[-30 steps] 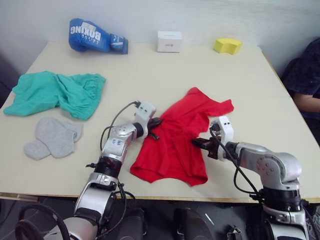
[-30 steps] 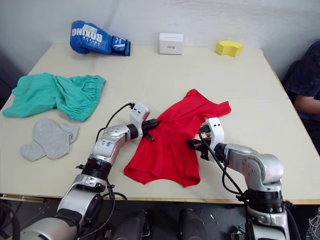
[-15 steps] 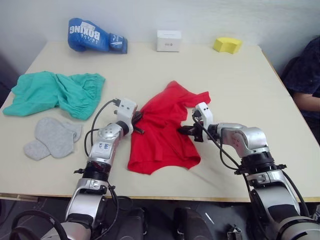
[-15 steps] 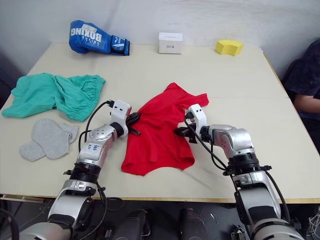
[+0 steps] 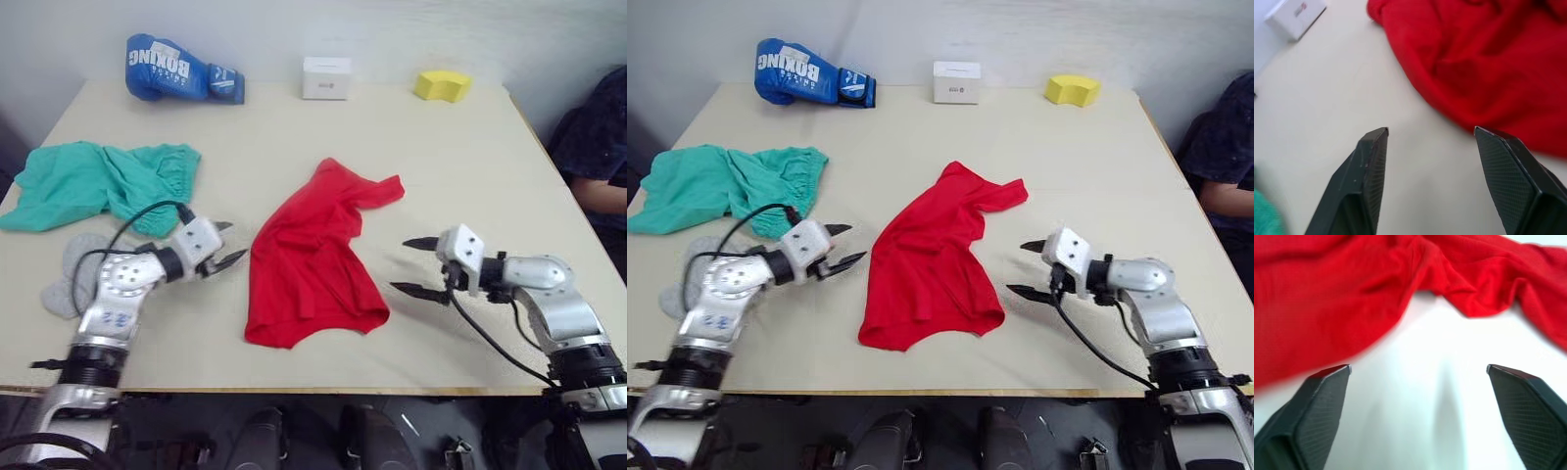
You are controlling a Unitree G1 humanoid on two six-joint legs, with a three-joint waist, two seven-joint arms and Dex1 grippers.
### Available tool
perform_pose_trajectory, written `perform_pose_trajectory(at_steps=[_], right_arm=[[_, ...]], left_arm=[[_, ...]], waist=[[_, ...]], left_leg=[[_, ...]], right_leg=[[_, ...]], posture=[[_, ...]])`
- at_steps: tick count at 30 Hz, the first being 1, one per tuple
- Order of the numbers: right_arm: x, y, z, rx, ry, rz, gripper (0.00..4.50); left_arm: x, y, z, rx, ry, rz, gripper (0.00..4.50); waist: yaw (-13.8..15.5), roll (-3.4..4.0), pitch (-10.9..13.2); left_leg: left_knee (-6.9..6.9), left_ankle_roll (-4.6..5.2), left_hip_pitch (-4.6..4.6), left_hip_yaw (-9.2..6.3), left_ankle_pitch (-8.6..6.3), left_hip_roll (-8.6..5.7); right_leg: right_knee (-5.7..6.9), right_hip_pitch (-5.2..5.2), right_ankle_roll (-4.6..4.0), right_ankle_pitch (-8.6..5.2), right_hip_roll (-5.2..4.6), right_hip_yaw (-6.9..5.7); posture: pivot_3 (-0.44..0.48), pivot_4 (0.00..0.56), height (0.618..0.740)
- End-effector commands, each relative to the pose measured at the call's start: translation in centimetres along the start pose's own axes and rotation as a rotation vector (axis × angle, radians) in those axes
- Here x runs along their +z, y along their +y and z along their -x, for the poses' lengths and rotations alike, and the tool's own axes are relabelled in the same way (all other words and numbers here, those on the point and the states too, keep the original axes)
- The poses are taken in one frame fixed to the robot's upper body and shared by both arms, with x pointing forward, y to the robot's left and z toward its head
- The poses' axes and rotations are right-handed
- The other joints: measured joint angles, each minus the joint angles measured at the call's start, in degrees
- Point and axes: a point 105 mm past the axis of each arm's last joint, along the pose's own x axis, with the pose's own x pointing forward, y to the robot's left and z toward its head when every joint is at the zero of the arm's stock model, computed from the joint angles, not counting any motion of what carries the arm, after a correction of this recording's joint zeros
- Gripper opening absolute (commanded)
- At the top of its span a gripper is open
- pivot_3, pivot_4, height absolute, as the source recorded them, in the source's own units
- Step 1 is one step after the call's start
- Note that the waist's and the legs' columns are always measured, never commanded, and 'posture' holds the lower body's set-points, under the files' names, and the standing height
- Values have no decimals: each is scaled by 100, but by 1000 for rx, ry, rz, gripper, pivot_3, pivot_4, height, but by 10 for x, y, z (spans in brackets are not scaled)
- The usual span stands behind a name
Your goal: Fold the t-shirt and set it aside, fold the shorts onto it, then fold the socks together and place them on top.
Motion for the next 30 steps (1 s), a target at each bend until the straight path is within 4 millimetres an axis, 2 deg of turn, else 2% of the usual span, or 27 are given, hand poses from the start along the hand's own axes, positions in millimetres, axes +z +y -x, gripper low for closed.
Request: perform_pose_trajectory(at_steps=[1, 6, 14, 19, 25, 30], right_arm=[[-2, 10, 10, 74, -4, 167, 4435], [-5, 24, -2, 125, -39, 366, 4435], [4, 33, -32, 132, -126, 533, 4435], [13, 37, -42, 156, -174, 675, 4435], [11, 36, -54, 155, -185, 696, 4435], [15, 40, -66, 179, -210, 711, 4435]], left_arm=[[-5, -15, 13, -90, -24, -195, 2865], [-12, -44, 18, -267, -84, -348, 2865], [9, -64, -12, -360, -235, -420, 2865], [18, -66, -25, -387, -274, -432, 2865], [18, -64, -30, -424, -278, -493, 2865], [25, -63, -37, -444, -316, -539, 2865]], waist=[[6, 9, 5], [10, 16, 9], [1, 19, 4], [4, 20, 2], [-4, 16, 0], [-31, 17, 0]], left_leg=[[1, 3, 2, 3, -2, 2], [8, 20, 3, -1, -12, 11], [15, 12, 11, 9, 0, 12], [20, 35, 17, 14, 13, 12], [23, 42, 31, 22, 18, 13], [8, 35, 108, 14, -14, 17]], right_leg=[[0, 0, 0, 0, 0, 2], [4, -1, -8, 9, -6, 42], [13, 5, -9, 9, -5, 50], [28, 5, -9, 9, -5, 50], [34, 14, -9, 9, -5, 49], [12, 95, -10, 8, -5, 51]], posture=[[0, 150, 740], [0, 150, 740], [0, 150, 740], [0, 150, 740], [0, 150, 740], [0, 150, 740]])
